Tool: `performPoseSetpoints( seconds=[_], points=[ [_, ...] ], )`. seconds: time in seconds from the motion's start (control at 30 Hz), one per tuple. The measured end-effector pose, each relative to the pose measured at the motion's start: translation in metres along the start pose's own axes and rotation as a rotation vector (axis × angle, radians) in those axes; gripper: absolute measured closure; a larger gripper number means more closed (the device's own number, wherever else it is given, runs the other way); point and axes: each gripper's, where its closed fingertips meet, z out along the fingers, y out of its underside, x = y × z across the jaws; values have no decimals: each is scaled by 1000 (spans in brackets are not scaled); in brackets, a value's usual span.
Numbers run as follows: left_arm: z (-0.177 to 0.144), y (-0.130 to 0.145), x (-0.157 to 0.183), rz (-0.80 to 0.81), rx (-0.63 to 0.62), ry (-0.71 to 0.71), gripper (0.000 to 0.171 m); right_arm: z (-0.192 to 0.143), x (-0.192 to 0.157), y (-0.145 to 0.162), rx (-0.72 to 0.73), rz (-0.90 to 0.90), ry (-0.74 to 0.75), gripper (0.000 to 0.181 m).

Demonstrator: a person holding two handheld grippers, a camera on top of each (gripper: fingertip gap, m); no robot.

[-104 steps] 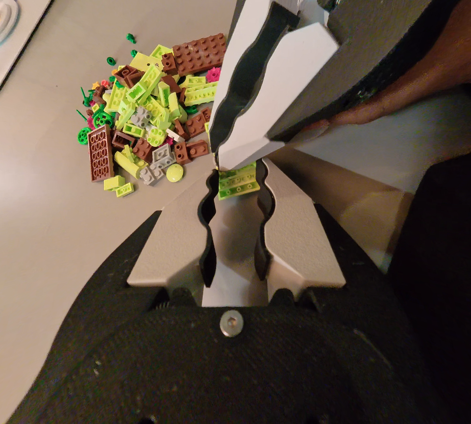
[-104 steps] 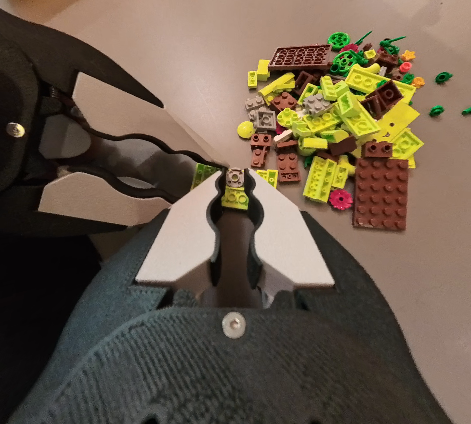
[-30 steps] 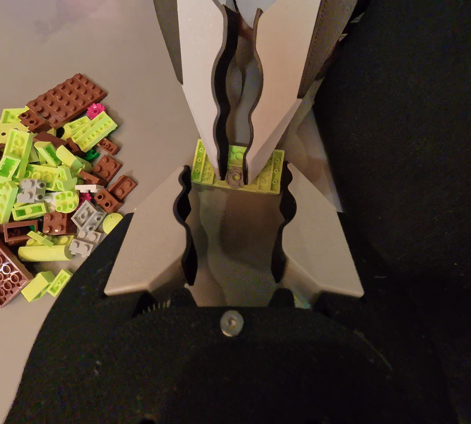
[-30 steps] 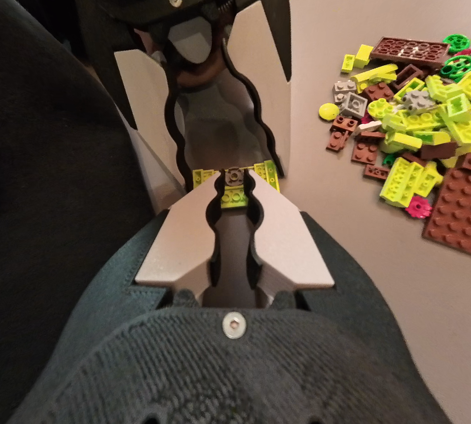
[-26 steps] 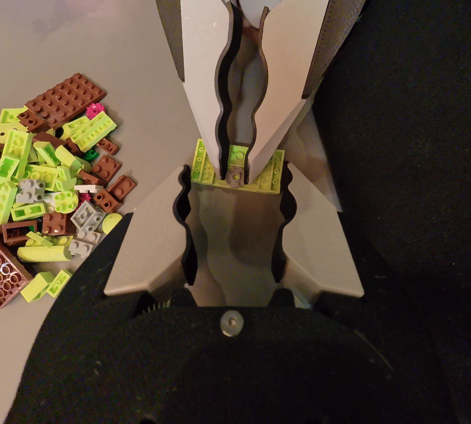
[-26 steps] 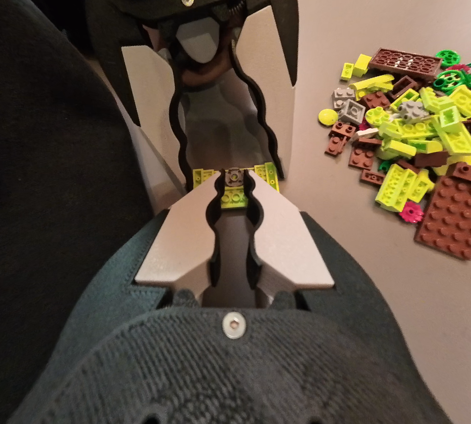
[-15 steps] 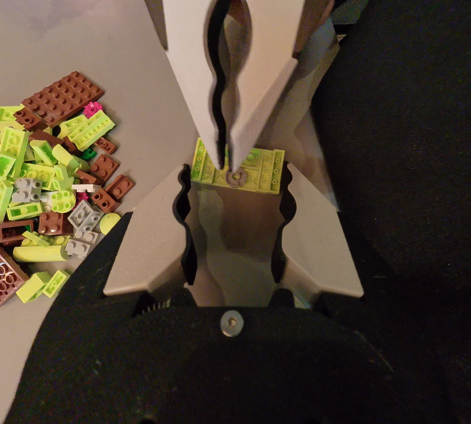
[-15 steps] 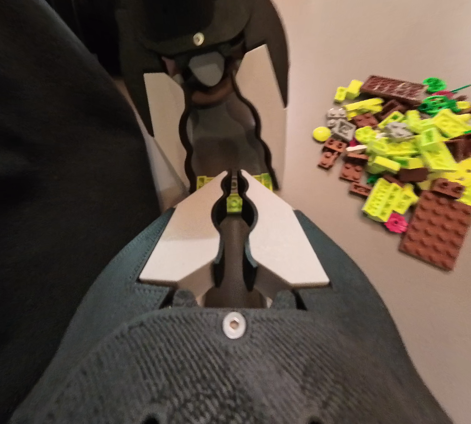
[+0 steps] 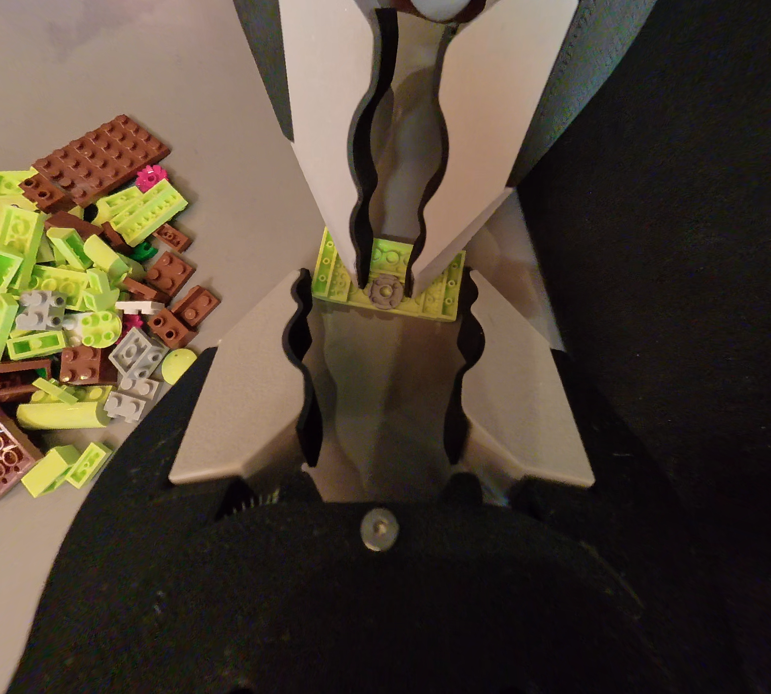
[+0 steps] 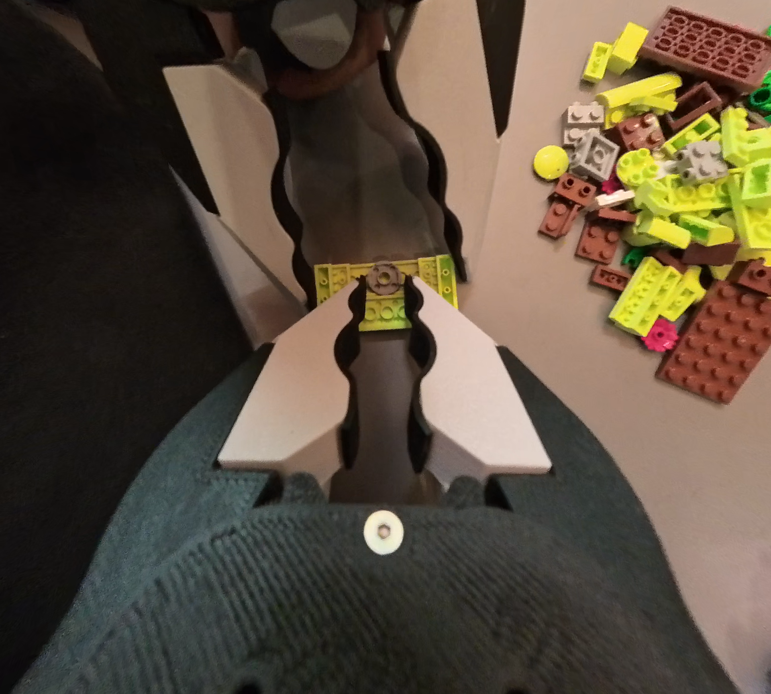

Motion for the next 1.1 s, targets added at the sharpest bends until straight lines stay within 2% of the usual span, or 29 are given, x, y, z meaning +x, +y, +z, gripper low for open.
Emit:
performPoseSetpoints(
  seconds=[0.27,0.57,0.77,1.1],
  points=[
    [-1,0,-3,-22,3,-10,102,-1,4,-3,120,33,11,167],
    [-1,0,-3,-25,4,-8,102,0,2,-7,54,-14,56,167],
    [0,0,-2,-15,3,-7,102,3,-1,-10,45,-31,34,167],
    [0,0,-2,-15,2,-5,102,1,-1,-12,162,-11,15,168]
  ],
)
